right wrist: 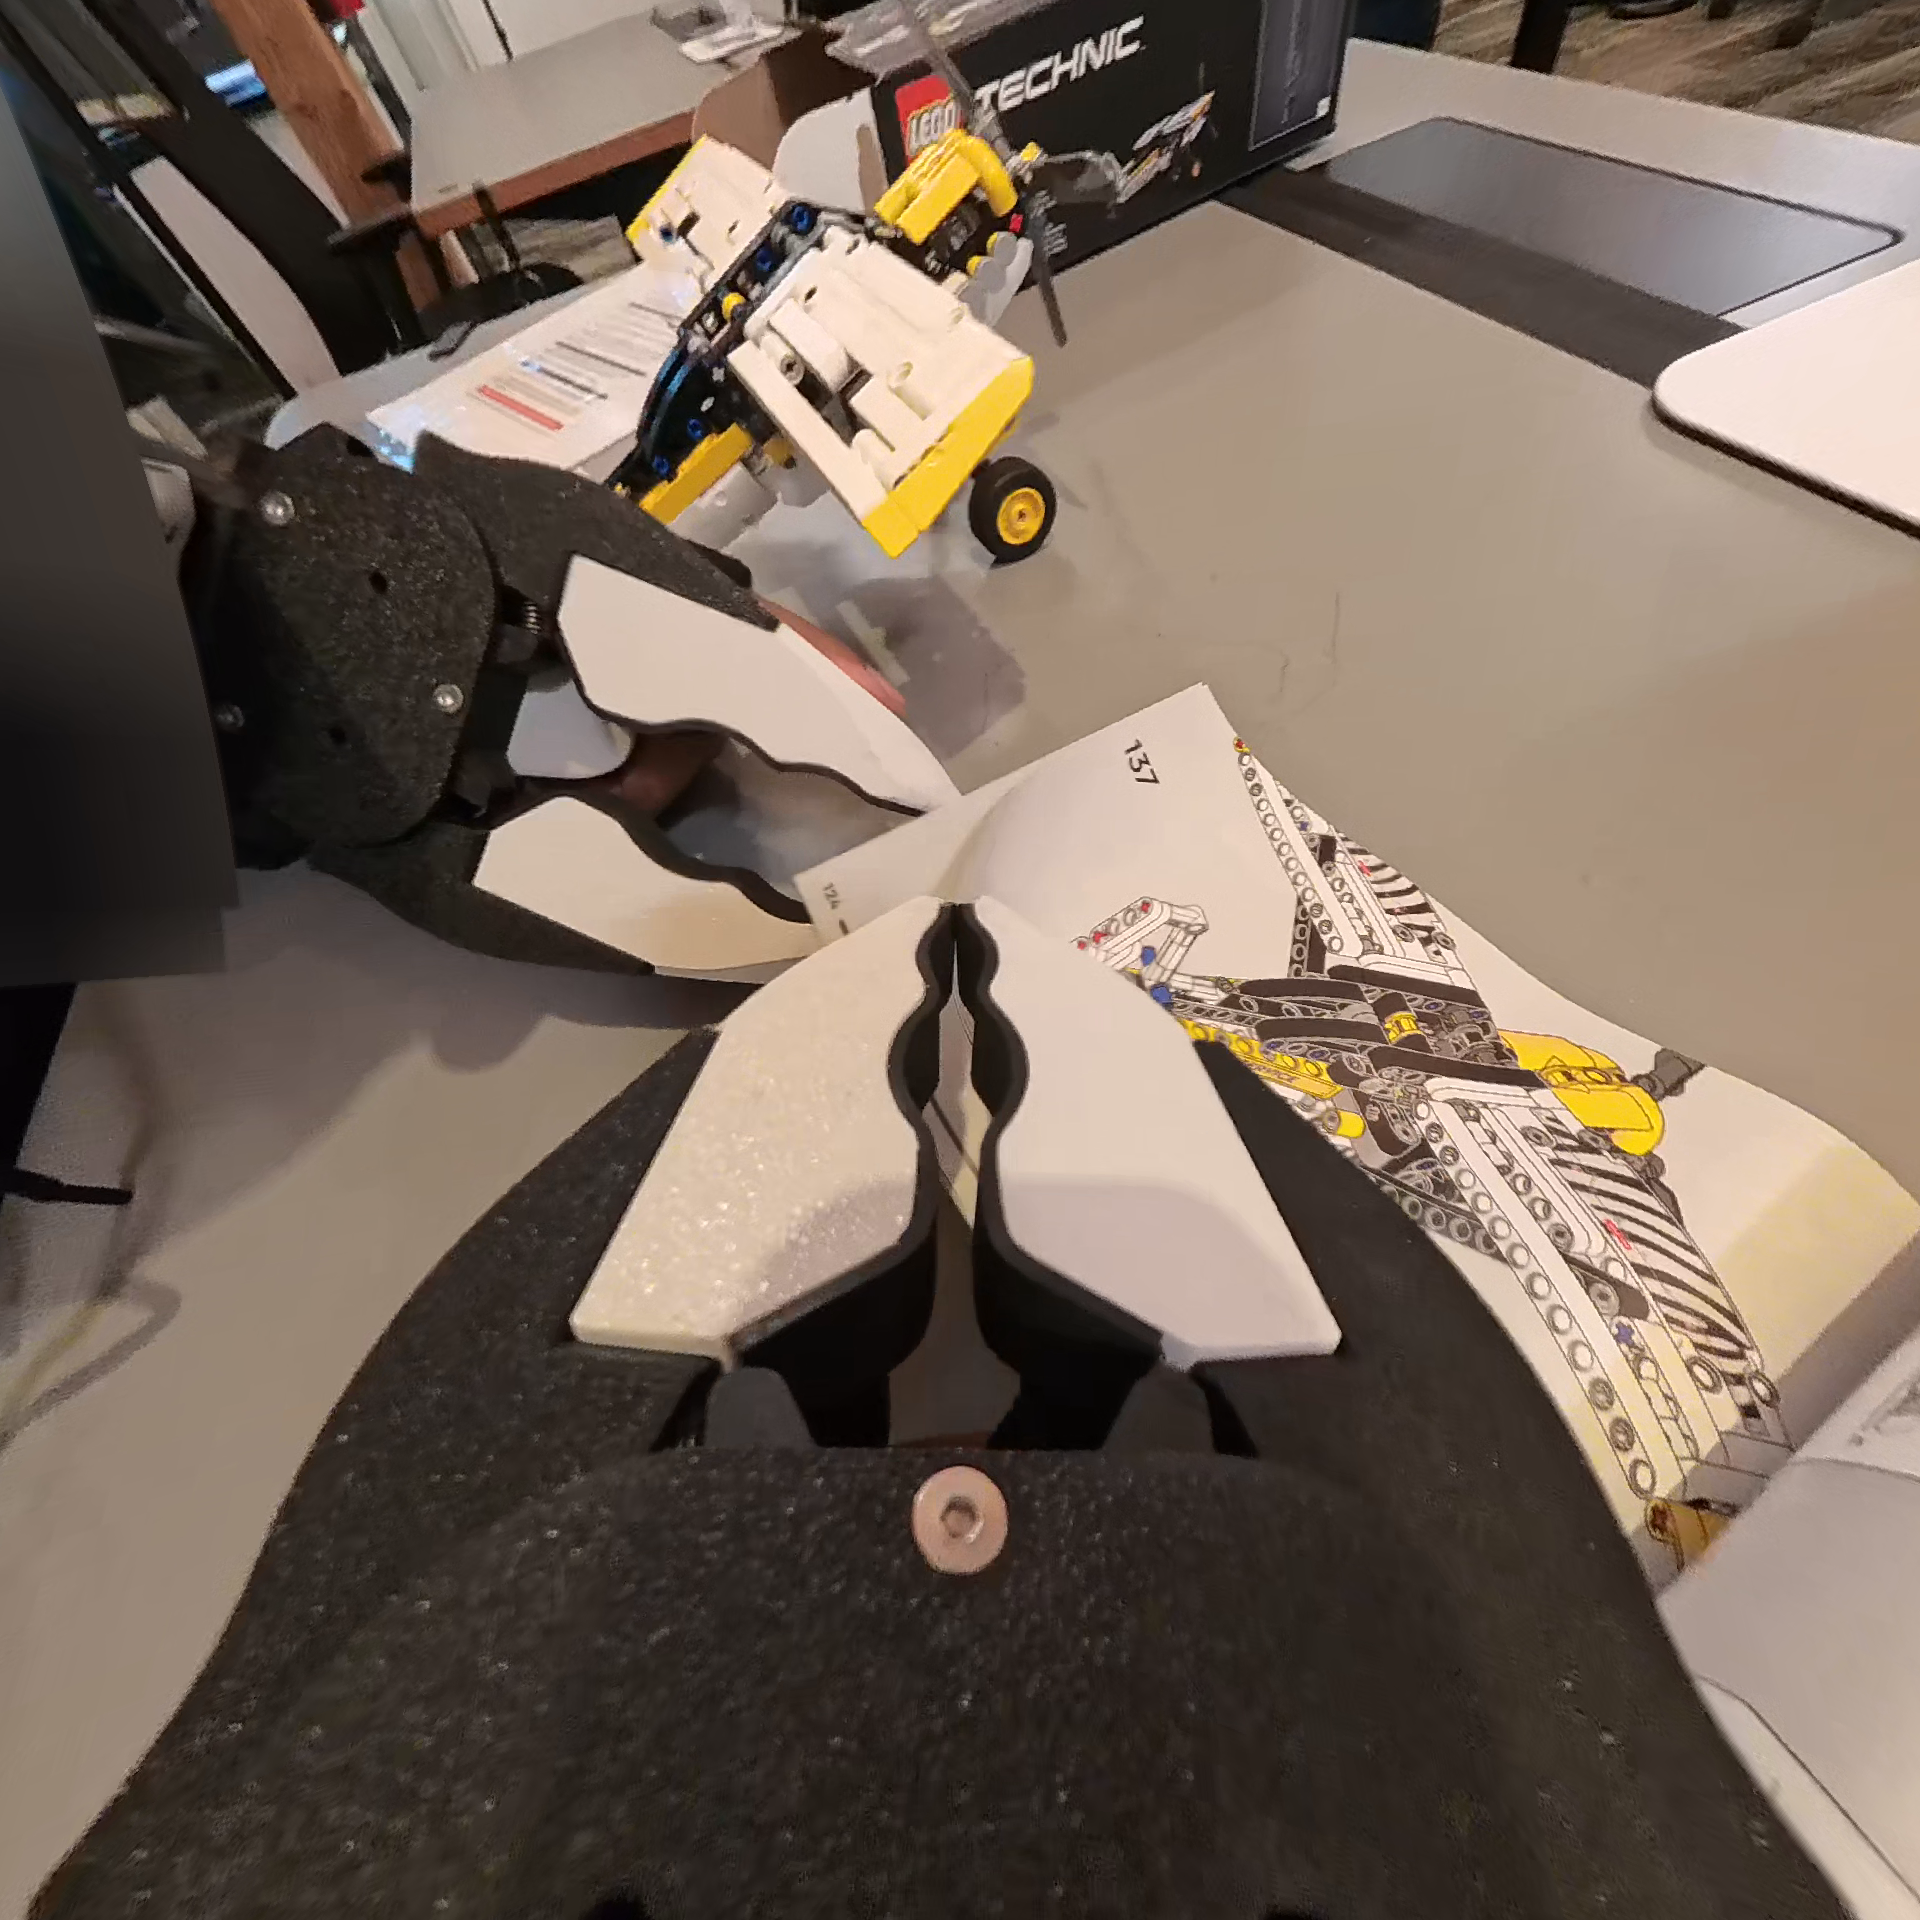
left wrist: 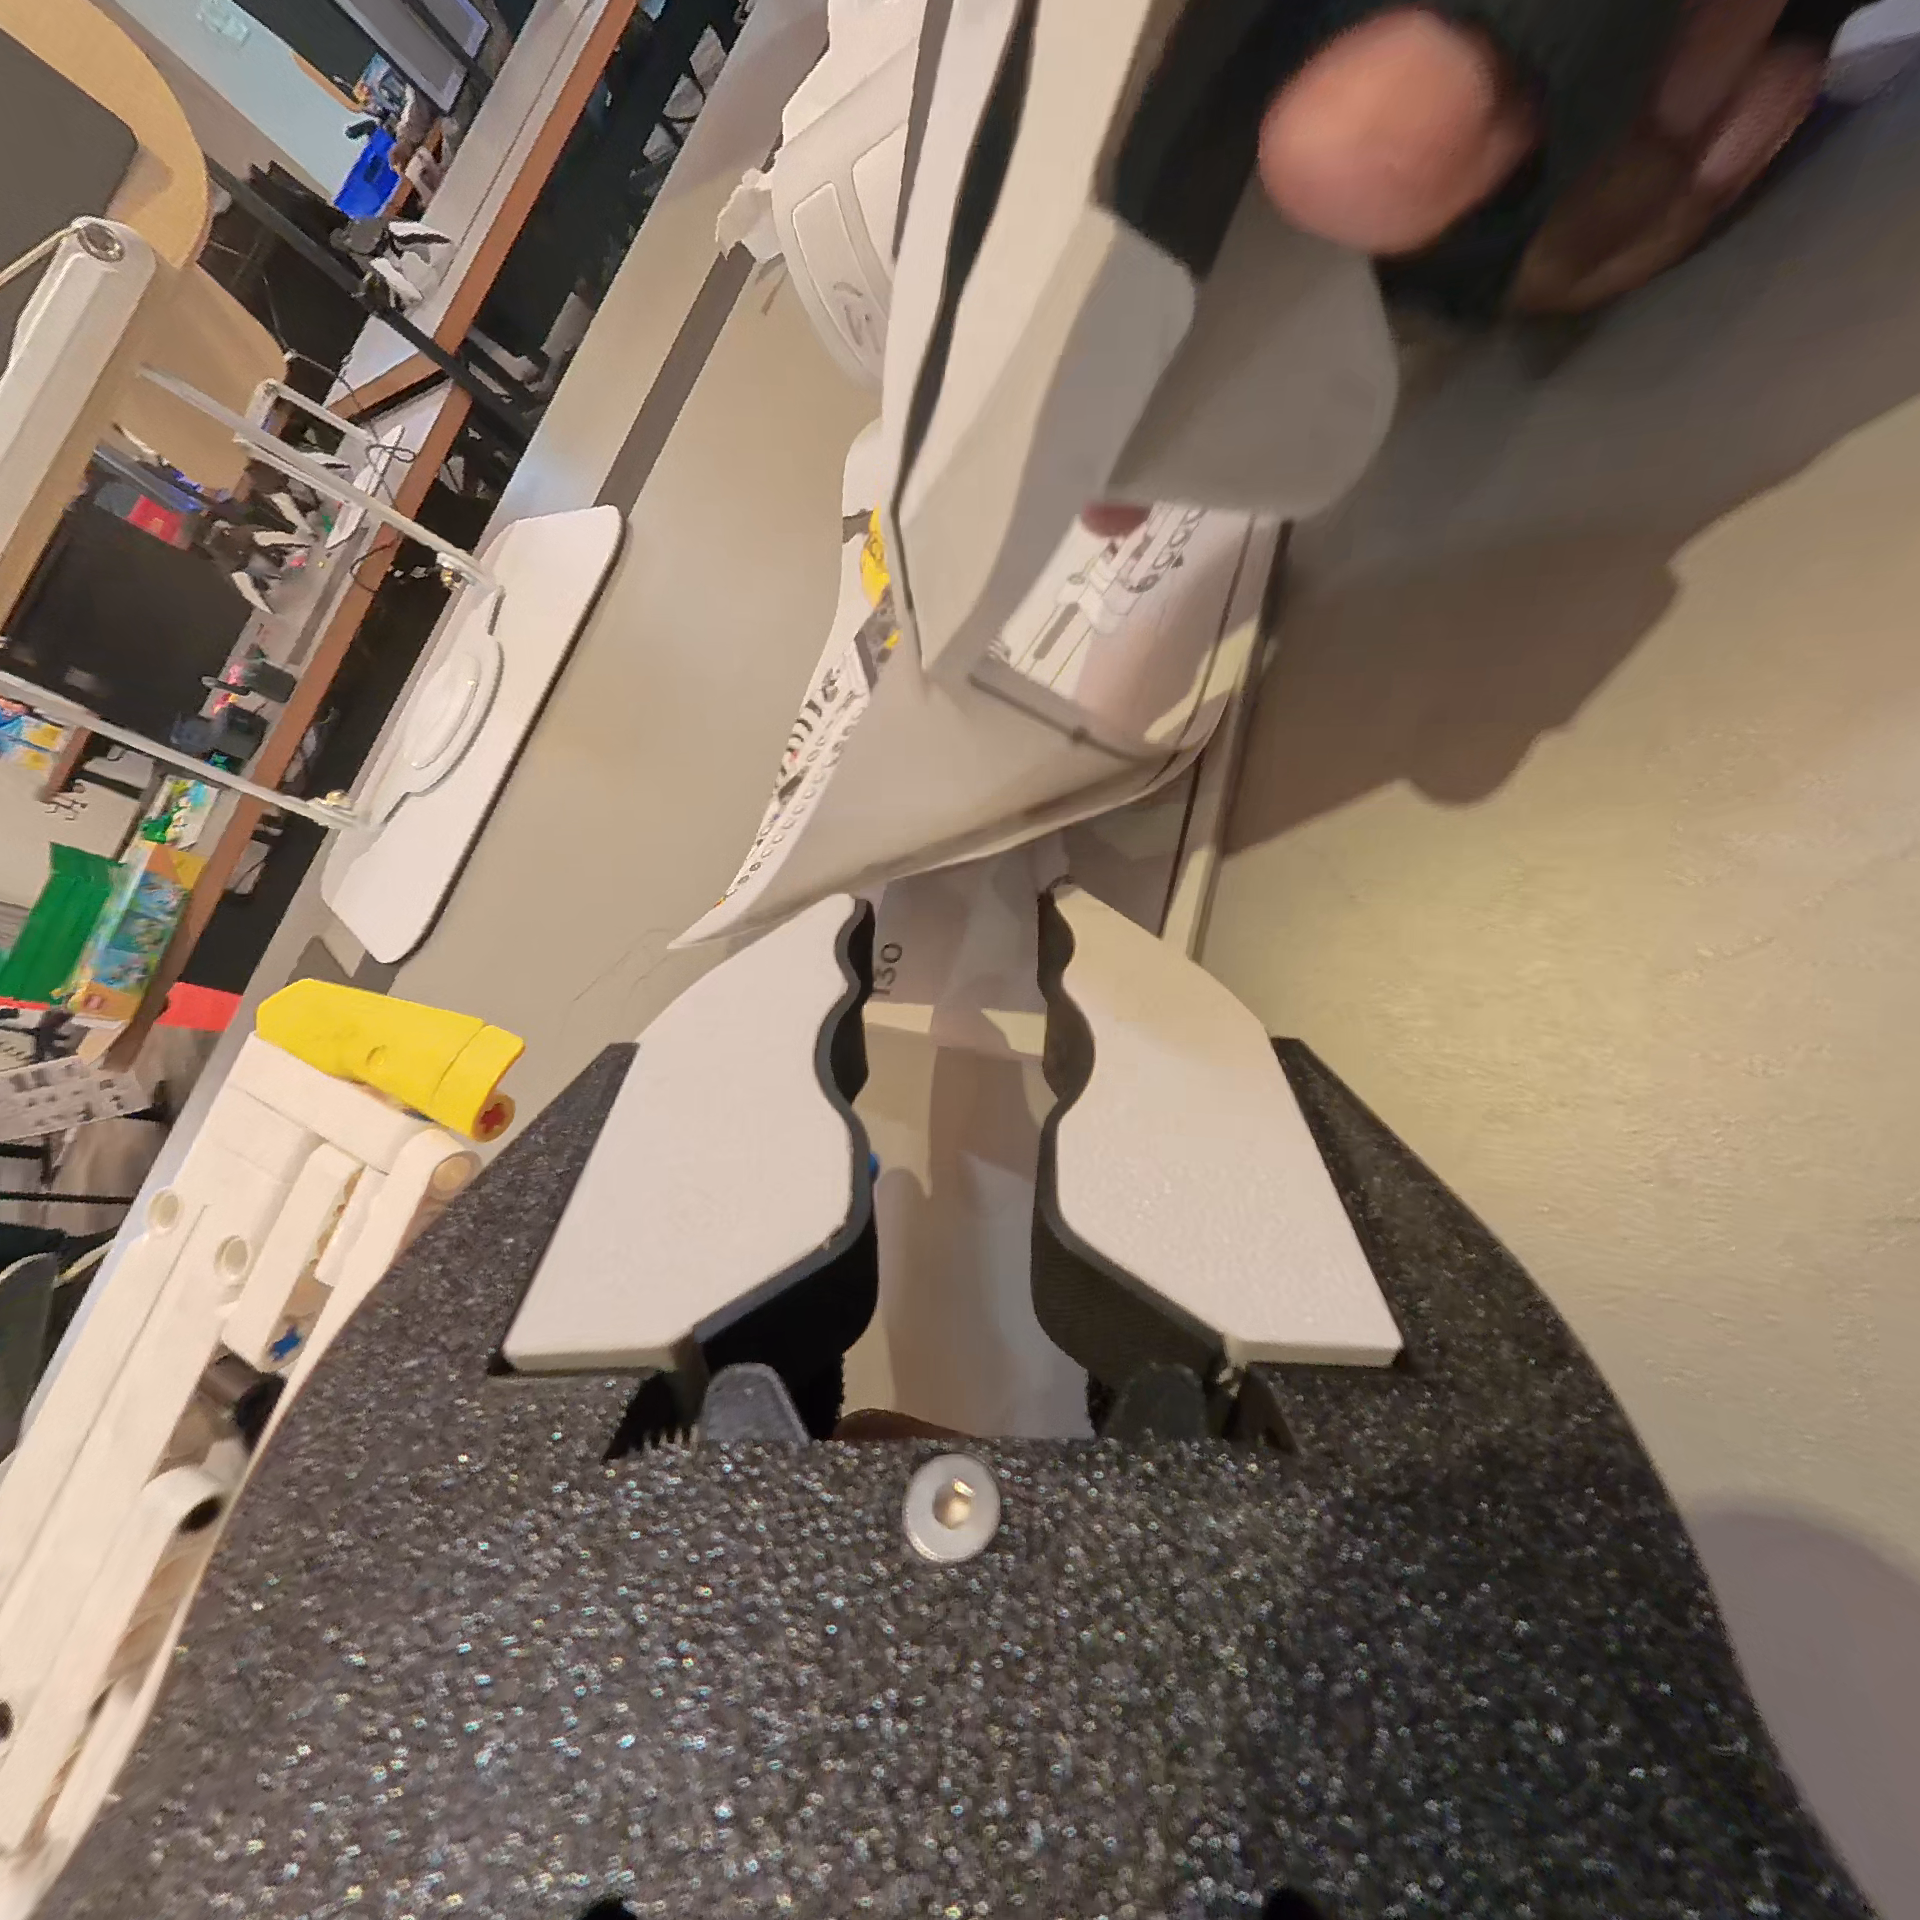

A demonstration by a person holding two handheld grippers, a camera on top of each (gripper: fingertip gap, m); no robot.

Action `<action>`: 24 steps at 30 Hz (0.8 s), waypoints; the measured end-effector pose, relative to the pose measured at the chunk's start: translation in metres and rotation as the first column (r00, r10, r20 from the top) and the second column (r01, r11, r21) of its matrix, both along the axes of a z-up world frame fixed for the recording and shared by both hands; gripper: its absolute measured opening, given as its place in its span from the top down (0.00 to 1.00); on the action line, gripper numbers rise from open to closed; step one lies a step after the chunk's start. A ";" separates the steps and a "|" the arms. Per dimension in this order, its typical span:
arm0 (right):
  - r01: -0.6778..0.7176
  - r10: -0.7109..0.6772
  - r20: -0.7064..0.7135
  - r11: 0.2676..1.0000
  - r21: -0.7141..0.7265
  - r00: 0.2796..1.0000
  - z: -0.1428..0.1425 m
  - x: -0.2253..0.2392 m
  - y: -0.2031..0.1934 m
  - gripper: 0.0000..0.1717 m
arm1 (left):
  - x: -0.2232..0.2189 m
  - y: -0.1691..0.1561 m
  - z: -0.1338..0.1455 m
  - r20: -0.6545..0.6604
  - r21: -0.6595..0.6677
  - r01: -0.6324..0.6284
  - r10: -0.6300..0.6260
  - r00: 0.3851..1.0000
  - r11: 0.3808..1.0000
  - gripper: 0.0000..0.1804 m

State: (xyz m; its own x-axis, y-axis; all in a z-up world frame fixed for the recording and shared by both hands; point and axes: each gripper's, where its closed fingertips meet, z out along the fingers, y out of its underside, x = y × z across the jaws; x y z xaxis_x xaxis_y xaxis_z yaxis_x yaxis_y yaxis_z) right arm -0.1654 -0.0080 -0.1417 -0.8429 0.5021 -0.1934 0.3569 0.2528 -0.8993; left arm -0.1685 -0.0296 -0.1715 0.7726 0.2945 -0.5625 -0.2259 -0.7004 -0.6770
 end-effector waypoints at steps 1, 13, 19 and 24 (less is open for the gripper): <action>0.013 -0.013 0.002 1.000 -0.009 1.000 0.001 -0.001 0.002 1.00 | -0.001 -0.001 0.001 -0.006 -0.003 -0.005 0.005 1.000 1.000 0.83; 0.060 -0.061 -0.021 0.997 -0.045 0.998 0.008 -0.001 0.011 1.00 | -0.007 -0.021 0.027 0.055 0.091 -0.122 0.118 0.992 0.988 0.83; 0.064 -0.067 -0.044 0.996 -0.069 0.997 0.015 0.003 0.011 1.00 | 0.005 -0.004 0.019 0.351 0.213 -0.147 0.065 0.934 0.966 0.83; 0.046 -0.052 -0.084 0.997 -0.068 0.995 0.018 0.012 -0.004 1.00 | 0.008 0.005 -0.001 0.332 0.128 -0.128 0.079 0.940 0.983 0.83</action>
